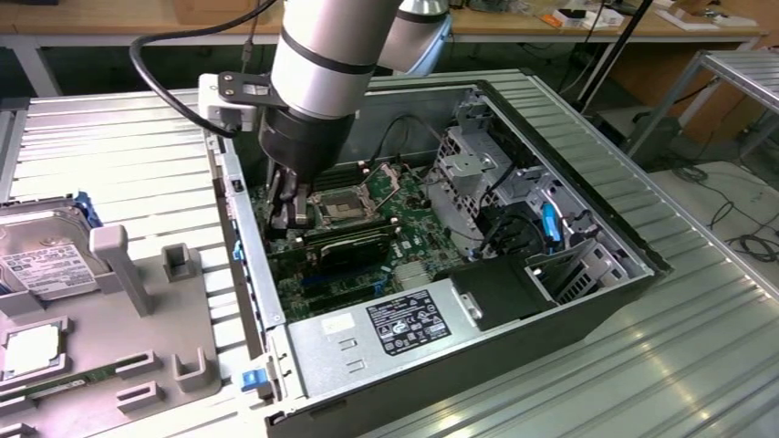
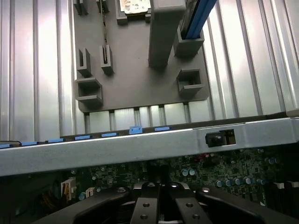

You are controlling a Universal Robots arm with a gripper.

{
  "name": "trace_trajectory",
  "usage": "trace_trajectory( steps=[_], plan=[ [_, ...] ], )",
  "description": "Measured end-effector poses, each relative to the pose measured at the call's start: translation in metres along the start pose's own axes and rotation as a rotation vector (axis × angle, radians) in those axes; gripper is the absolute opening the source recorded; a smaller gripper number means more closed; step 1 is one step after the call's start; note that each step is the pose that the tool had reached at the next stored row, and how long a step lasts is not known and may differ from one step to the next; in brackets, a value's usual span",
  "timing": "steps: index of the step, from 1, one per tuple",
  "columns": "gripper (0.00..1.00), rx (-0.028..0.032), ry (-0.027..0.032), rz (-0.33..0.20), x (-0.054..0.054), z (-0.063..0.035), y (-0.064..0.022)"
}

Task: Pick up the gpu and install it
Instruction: 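Press down on the gpu until it lock into place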

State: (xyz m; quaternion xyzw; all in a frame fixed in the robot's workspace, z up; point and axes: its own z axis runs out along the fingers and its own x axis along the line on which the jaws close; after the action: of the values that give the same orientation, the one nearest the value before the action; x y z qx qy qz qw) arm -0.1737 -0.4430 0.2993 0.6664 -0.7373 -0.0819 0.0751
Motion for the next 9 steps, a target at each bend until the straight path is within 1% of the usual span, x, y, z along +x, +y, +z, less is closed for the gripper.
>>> trace_trajectory(
  steps=[4, 9],
  plan=[
    [0.11, -0.0001, -0.0012, 0.006, -0.0035, 0.0, 0.0004],
    [0.11, -0.0001, -0.0054, 0.025, -0.0041, 0.0004, 0.0021]
  ],
)
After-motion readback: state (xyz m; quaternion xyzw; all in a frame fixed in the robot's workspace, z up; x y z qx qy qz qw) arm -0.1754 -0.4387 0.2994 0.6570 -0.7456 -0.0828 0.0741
